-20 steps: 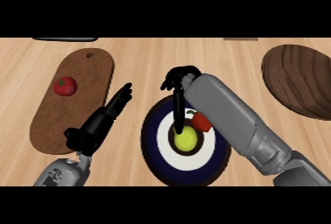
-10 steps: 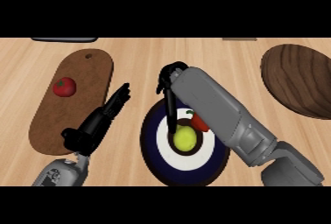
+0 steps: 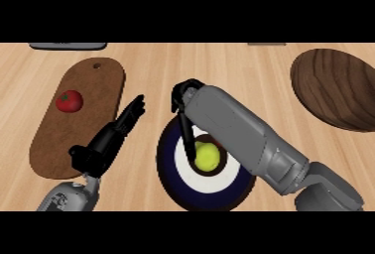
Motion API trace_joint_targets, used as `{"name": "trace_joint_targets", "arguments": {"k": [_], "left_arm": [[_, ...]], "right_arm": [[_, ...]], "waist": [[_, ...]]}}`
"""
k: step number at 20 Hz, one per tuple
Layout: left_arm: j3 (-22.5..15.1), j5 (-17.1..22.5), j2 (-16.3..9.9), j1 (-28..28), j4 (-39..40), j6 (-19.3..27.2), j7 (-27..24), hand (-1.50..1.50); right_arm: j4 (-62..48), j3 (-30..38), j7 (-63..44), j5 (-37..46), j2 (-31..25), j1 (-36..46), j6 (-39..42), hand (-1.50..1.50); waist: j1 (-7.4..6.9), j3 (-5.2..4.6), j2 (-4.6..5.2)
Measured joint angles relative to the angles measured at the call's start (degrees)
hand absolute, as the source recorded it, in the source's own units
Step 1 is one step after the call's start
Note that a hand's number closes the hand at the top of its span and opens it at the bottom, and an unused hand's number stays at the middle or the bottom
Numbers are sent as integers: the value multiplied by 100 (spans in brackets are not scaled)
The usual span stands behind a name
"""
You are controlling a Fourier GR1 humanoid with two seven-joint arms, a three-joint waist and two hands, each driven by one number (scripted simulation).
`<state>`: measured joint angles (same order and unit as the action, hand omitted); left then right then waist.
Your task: Pick the pear from the plate and place it in the bowl
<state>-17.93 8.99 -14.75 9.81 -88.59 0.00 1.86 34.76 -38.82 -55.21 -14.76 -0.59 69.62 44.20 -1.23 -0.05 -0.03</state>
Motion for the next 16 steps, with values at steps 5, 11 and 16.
{"name": "trace_joint_targets", "arguments": {"k": [5, 11, 16], "left_arm": [[68, -69, 33, -108, -34, -49, -35, 0], [148, -120, 113, -146, -134, -63, 73, 0], [236, -133, 104, -218, -226, -189, 89, 0]], "right_arm": [[457, -205, -18, 315, 3, -243, -214, -150], [889, -433, 54, 989, -45, -678, -389, -150], [962, -436, 130, 1434, -89, -985, -473, -150]], "waist": [[63, 2, -9], [107, 4, -12], [99, 4, -5]]}}
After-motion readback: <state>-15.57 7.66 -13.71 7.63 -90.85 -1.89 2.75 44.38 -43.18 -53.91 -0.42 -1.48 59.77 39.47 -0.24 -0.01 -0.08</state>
